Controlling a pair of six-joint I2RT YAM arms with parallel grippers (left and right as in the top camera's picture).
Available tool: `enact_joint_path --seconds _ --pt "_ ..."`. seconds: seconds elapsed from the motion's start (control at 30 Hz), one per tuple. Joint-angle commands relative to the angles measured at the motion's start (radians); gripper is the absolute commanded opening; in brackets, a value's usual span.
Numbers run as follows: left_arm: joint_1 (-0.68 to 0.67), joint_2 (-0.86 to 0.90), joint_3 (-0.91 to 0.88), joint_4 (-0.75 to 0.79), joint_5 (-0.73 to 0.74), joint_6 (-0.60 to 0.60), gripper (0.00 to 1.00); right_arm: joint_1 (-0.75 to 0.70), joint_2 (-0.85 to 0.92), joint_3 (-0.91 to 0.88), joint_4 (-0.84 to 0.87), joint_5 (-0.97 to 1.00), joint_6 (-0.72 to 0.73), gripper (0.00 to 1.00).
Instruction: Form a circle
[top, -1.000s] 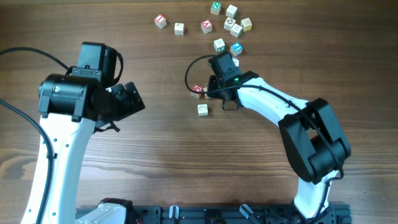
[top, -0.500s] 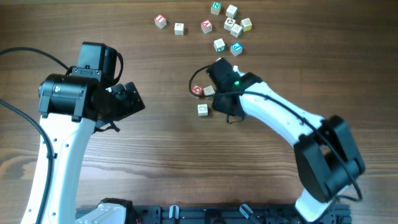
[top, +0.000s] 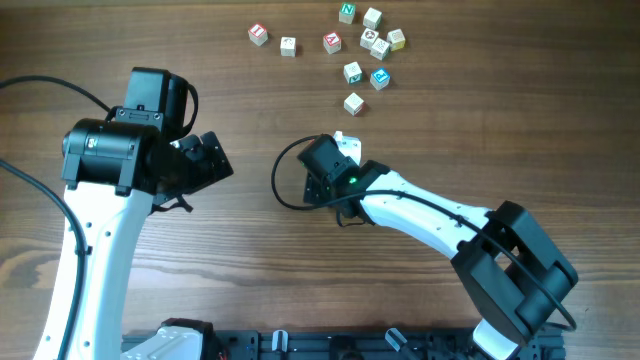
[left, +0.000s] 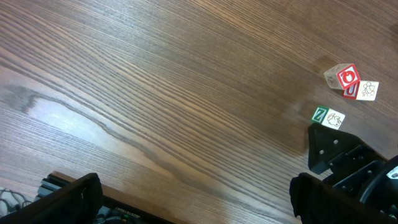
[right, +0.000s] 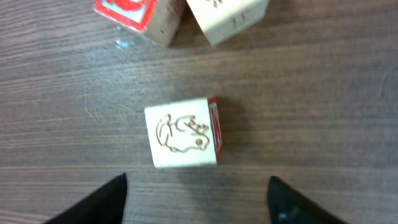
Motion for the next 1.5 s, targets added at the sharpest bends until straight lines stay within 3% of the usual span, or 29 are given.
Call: enact_joint_path --seconds 0.0,0.1,0.27,0.6,0.93,1.47 --pt "0.000 -0.006 0.003 -0.001 -0.017 -0.017 1.00 0.002 0.019 -0.003 0.019 0.075 -0.045 0.78" --pt "0.000 -0.006 0.003 -0.001 -0.017 -0.017 1.00 0.002 0.028 -0.003 0.041 0.096 -0.106 0.79" --pt "0.000 -0.006 0.003 -0.001 -0.017 -0.017 1.00 -0.001 0.092 -0.003 0.102 0.085 -0.172 0.57" --pt "0.000 -0.006 0.003 -0.001 -0.017 -0.017 1.00 -0.003 0.105 -0.003 0.127 0.085 -0.174 0.28" --pt "0.000 -0.006 0.003 -0.001 -0.017 -0.017 1.00 -0.003 0.103 0.082 0.025 0.089 -0.174 0.23" --pt "0.000 -0.006 0.003 -0.001 -0.017 -0.017 1.00 -0.003 0.105 0.087 0.059 0.153 -0.174 0.23"
